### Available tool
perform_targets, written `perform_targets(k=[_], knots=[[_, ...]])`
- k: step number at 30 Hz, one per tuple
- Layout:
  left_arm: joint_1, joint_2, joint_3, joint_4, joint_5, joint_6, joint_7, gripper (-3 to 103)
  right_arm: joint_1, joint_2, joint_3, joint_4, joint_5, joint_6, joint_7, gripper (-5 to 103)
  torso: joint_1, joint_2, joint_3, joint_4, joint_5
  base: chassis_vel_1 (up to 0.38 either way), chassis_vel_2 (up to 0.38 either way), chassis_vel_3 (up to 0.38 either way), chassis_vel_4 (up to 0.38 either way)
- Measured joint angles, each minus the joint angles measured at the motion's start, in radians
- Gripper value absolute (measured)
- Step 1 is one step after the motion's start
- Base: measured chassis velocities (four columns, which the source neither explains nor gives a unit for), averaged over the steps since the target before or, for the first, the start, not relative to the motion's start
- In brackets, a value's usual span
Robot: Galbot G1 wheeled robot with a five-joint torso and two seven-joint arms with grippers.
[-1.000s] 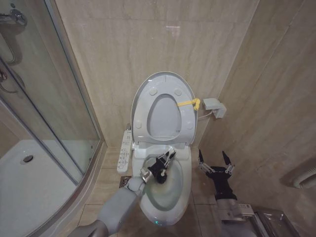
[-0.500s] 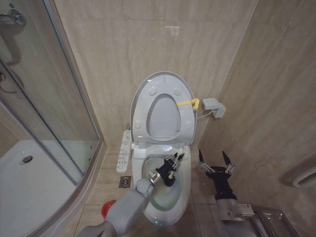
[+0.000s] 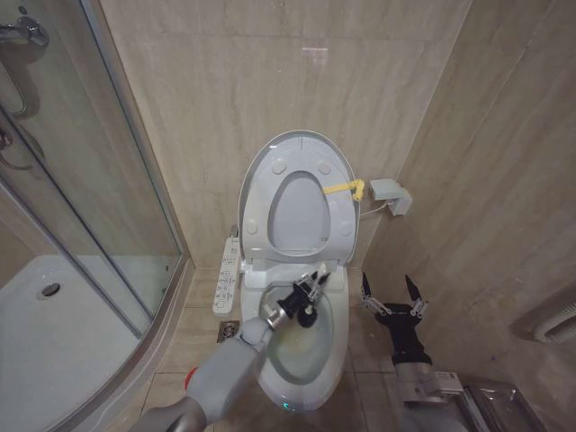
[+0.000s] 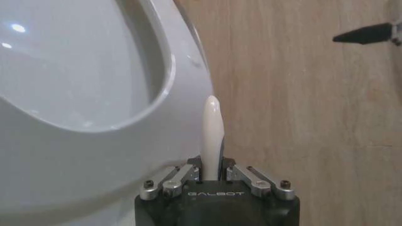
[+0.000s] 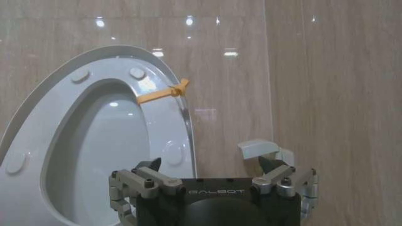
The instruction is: Open the toilet lid, clean the toilet bowl with a toilet brush, close the toilet lid, and flush.
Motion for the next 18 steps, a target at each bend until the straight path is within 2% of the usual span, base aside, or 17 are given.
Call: perform_targets(k=[6,11,14,18], knots=[[-0.004,-0.001,0.012,0.062,-0.010,0.028,0.005,19,0.000,0.000,0.000,0.000,0.000,0.000,0.000,100,0.000,0.000,0.000,0.0003,0.0000,0.000,0.000,0.000,0.000],[-0.027,0.030,-0.041,0.109,-0.010,0.047,0.009,19,0.000,0.000,0.000,0.000,0.000,0.000,0.000,100,0.000,0.000,0.000,0.0006,0.0001,0.000,0.000,0.000,0.000],[-0.028,0.055,-0.061,0.051,-0.004,0.022,0.013,19,0.000,0.000,0.000,0.000,0.000,0.000,0.000,100,0.000,0.000,0.000,0.0009,0.0002,0.000,0.000,0.000,0.000],[-0.014,0.043,-0.054,0.000,-0.001,-0.010,0.018,19,0.000,0.000,0.000,0.000,0.000,0.000,0.000,100,0.000,0.000,0.000,0.0003,0.0001,0.000,0.000,0.000,0.000]])
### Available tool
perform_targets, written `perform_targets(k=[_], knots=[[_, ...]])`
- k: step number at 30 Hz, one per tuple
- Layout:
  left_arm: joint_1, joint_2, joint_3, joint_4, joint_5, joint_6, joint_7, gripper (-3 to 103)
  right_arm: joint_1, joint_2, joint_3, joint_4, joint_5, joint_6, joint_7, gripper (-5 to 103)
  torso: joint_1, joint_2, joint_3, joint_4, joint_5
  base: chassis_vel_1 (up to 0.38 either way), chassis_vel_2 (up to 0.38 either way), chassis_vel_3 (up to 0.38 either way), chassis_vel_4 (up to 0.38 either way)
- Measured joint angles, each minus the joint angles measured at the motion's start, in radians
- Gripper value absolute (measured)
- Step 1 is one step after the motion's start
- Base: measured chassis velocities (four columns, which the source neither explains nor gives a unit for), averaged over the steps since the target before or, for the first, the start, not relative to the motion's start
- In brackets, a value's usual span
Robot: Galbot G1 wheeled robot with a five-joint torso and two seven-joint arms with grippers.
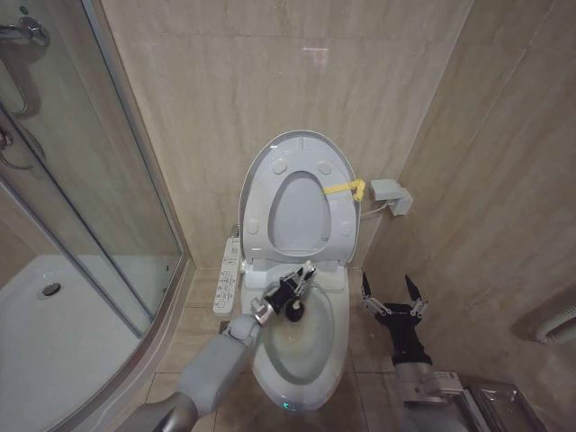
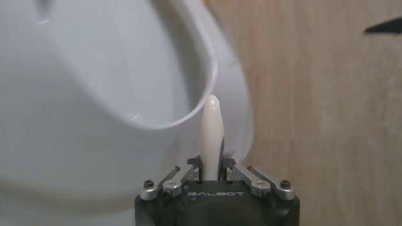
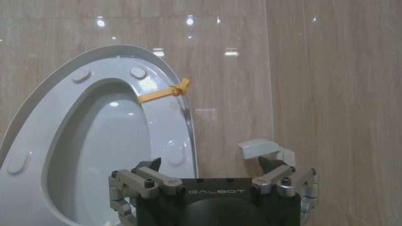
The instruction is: Open the toilet lid, clean the toilet bowl with a toilet brush, close the toilet lid, and flush.
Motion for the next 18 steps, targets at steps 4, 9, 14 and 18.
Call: perform_targets(k=[4,9,14,18], knots=[[0.018,-0.029,0.025,0.005,0.000,-0.007,0.001,19,0.000,0.000,0.000,0.000,0.000,0.000,0.000,100,0.000,0.000,0.000,-0.0003,-0.0003,0.000,0.000,0.000,0.000],[0.024,-0.036,0.040,0.052,-0.002,-0.002,0.001,19,0.000,0.000,0.000,0.000,0.000,0.000,0.000,100,0.000,0.000,0.000,0.0000,-0.0002,0.000,0.000,0.000,0.000],[0.032,0.000,0.029,0.041,-0.001,0.008,0.005,19,0.000,0.000,0.000,0.000,0.000,0.000,0.000,100,0.000,0.000,0.000,0.0003,0.0001,0.000,0.000,0.000,0.000],[0.044,0.023,0.005,-0.009,0.009,0.003,0.008,19,0.000,0.000,0.000,0.000,0.000,0.000,0.000,100,0.000,0.000,0.000,0.0002,-0.0002,0.000,0.000,0.000,0.000]])
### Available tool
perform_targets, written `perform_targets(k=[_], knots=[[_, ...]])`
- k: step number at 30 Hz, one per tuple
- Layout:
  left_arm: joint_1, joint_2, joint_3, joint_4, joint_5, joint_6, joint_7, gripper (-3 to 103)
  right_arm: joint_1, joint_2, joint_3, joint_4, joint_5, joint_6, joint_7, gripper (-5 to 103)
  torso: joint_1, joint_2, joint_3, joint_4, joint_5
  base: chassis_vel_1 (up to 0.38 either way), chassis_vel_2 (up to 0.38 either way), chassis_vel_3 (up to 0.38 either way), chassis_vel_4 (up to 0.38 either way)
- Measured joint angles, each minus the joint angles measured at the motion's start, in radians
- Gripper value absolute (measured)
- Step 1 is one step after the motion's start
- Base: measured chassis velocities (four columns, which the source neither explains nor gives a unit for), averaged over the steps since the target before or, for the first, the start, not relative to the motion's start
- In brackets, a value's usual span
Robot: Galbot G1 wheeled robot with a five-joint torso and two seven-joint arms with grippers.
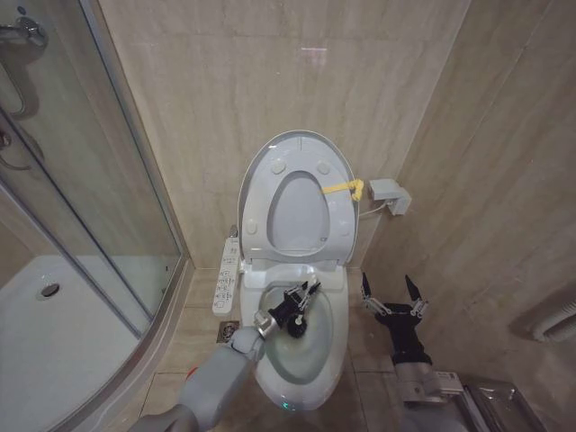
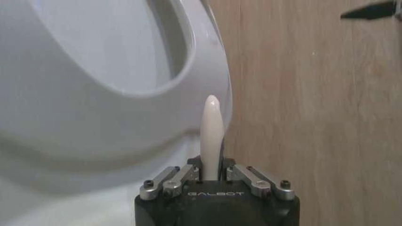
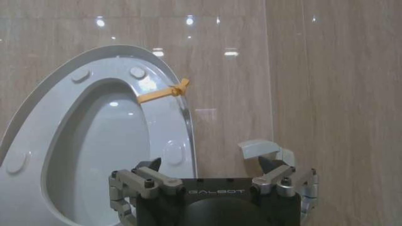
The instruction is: Open the toilet lid, clean the toilet bowl with a toilet brush, close the toilet lid, and flush.
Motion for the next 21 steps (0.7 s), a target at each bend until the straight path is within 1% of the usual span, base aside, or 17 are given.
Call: perform_targets(k=[4,5,8,9,10,13,14,15,17,18,21], knots=[[0.058,0.045,-0.025,-0.099,0.041,0.018,-0.013,19,0.000,0.000,0.000,0.000,0.000,0.000,0.000,100,0.000,0.000,0.000,-0.0003,0.0000,0.000,0.000,0.000,0.000],[0.058,0.045,-0.025,-0.099,0.041,0.018,-0.013,19,0.000,0.000,0.000,0.000,0.000,0.000,0.000,100,0.000,0.000,0.000,-0.0003,0.0000,0.000,0.000,0.000,0.000],[0.120,0.072,-0.050,-0.173,0.068,0.034,-0.033,19,0.000,0.000,0.000,0.000,0.000,0.000,0.000,100,0.000,0.000,0.000,0.0000,-0.0001,0.000,0.000,0.000,0.000],[0.120,0.072,-0.050,-0.173,0.068,0.034,-0.033,19,0.000,0.000,0.000,0.000,0.000,0.000,0.000,100,0.000,0.000,0.000,0.0000,-0.0001,0.000,0.000,0.000,0.000],[0.141,0.081,-0.059,-0.199,0.075,0.039,-0.040,19,0.000,0.000,0.000,0.000,0.000,0.000,0.000,100,0.000,0.000,0.000,-0.0003,0.0000,0.000,0.000,0.000,0.000],[0.205,0.118,-0.075,-0.277,0.089,0.058,-0.053,19,0.000,0.000,0.000,0.000,0.000,0.000,0.000,100,0.000,0.000,0.000,0.0000,-0.0002,0.000,0.000,0.000,0.000],[0.205,0.118,-0.075,-0.277,0.089,0.058,-0.053,19,0.000,0.000,0.000,0.000,0.000,0.000,0.000,100,0.000,0.000,0.000,0.0000,-0.0002,0.000,0.000,0.000,0.000],[0.226,0.132,-0.082,-0.303,0.091,0.066,-0.057,19,0.000,0.000,0.000,0.000,0.000,0.000,0.000,100,0.000,0.000,0.000,-0.0003,0.0002,0.000,0.000,0.000,0.000],[0.263,0.159,-0.094,-0.345,0.093,0.075,-0.062,19,0.000,0.000,0.000,0.000,0.000,0.000,0.000,100,0.000,0.000,0.000,0.0000,0.0001,0.000,0.000,0.000,0.000],[0.263,0.159,-0.094,-0.345,0.093,0.075,-0.062,19,0.000,0.000,0.000,0.000,0.000,0.000,0.000,100,0.000,0.000,0.000,0.0000,0.0001,0.000,0.000,0.000,0.000],[0.306,0.200,-0.112,-0.392,0.094,0.081,-0.063,19,0.000,0.000,0.000,0.000,0.000,0.000,0.000,100,0.000,0.000,0.000,-0.0001,0.0001,0.000,0.000,0.000,0.000]])
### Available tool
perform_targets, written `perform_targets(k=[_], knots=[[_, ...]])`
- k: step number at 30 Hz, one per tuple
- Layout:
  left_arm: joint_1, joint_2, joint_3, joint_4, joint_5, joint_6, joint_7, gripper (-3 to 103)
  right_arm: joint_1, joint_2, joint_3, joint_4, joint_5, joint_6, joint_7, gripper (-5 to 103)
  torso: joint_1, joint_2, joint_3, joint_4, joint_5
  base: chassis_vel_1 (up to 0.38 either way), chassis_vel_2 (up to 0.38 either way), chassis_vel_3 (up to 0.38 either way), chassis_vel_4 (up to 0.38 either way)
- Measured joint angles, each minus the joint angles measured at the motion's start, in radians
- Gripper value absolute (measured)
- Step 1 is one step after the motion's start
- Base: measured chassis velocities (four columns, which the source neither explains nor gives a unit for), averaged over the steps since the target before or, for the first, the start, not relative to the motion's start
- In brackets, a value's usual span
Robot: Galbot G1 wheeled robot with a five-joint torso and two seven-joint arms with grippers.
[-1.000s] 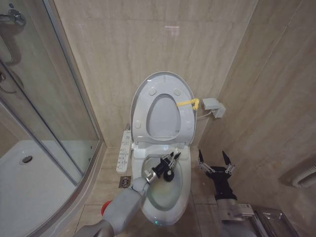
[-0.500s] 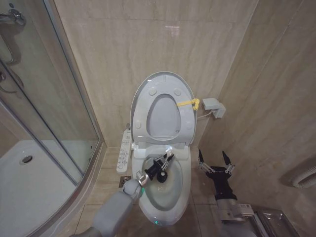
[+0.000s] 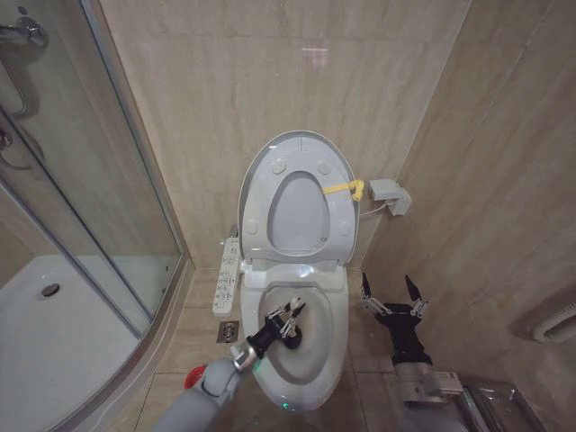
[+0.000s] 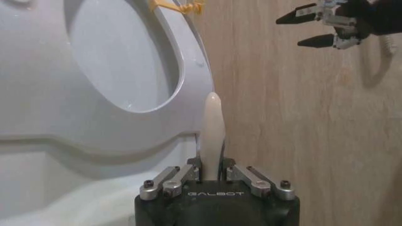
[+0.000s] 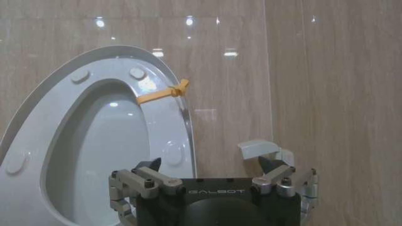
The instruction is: Open the toilet lid, clean the toilet bowl with a toilet brush, close the toilet lid, and flush.
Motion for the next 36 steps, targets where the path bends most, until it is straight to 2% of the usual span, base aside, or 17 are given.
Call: perform_targets(k=[6,13,16,21,36], knots=[[0.041,0.048,-0.012,-0.036,-0.001,0.004,0.006,19,0.000,0.000,0.000,0.000,0.000,0.000,0.000,100,0.000,0.000,0.000,0.0000,-0.0002,0.000,0.000,0.000,0.000],[0.087,0.086,-0.039,-0.055,-0.002,-0.008,0.051,19,0.000,0.000,0.000,0.000,0.000,0.000,0.000,100,0.000,0.000,0.000,0.0002,0.0000,0.000,0.000,0.000,0.000],[0.073,0.072,-0.049,-0.045,-0.004,-0.013,0.048,19,0.000,0.000,0.000,0.000,0.000,0.000,0.000,100,0.000,0.000,0.000,0.0003,0.0001,0.000,0.000,0.000,0.000],[0.006,0.012,-0.053,-0.011,-0.008,-0.018,0.033,19,0.000,0.000,0.000,0.000,0.000,0.000,0.000,100,0.000,0.000,0.000,-0.0003,0.0001,0.000,0.000,0.000,0.000],[-0.162,-0.093,0.032,0.148,-0.030,-0.022,0.024,19,0.000,0.000,0.000,0.000,0.000,0.000,0.000,100,0.000,0.000,0.000,0.0001,0.0002,0.000,0.000,0.000,0.000]])
